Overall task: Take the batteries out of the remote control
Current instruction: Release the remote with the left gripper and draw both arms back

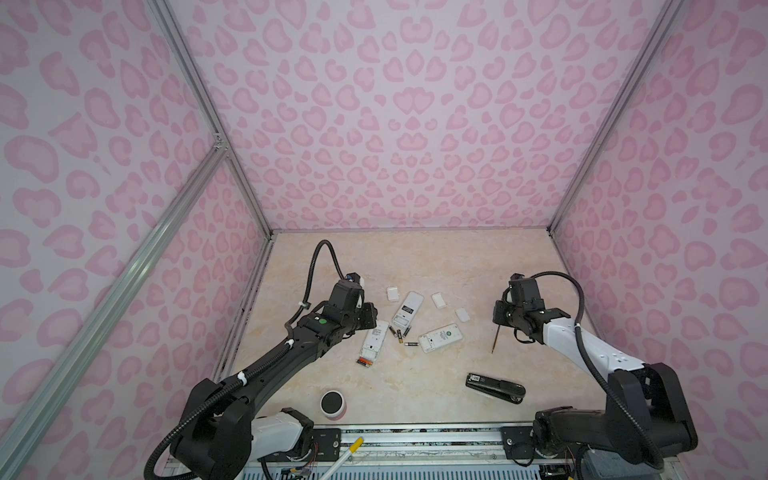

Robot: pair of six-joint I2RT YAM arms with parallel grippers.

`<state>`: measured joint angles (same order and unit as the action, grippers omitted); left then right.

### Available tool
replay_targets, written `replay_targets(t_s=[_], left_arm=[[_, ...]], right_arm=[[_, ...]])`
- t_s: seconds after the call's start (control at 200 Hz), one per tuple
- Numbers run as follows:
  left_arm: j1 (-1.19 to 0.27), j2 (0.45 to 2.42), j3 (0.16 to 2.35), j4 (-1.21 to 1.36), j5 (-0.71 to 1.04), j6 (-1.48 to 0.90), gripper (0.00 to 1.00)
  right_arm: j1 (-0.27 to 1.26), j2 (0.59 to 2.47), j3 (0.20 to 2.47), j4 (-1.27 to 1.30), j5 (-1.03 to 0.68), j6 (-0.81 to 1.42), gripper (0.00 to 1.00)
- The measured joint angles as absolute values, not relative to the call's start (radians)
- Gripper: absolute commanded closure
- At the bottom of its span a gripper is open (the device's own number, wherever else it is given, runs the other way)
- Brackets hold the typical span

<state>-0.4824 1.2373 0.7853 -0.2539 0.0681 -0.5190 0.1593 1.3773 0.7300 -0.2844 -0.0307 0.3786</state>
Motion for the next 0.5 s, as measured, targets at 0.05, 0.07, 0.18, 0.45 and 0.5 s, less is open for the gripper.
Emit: replay_targets(t_s=[0.05, 0.07, 0.18, 0.45, 0.5], left_arm=[[-0.465, 1.219, 0.786, -0.268, 0.068, -0.501, 0.7], [-0.46, 1.212, 0.786, -0.271, 0.068, -0.496, 0.7], [-0.432, 1.172, 0.786, -0.294, 0.068, -0.472, 0.68], [-0.379, 1.083, 0.786, -0.338, 0.052, -0.425, 0.55], [-0.369, 1.066, 0.786, -0.35, 0.045, -0.416, 0.52]], right_arm=[[0.152, 1.42, 0.746, -0.299, -0.032, 0.381, 0.92], [0.15, 1.437, 0.754, -0.306, -0.035, 0.381, 0.9], [0.149, 1.504, 0.789, -0.333, -0.049, 0.381, 0.76], [0.148, 1.56, 0.815, -0.347, -0.046, 0.382, 0.56], [0.148, 1.559, 0.815, -0.347, -0.046, 0.382, 0.54]])
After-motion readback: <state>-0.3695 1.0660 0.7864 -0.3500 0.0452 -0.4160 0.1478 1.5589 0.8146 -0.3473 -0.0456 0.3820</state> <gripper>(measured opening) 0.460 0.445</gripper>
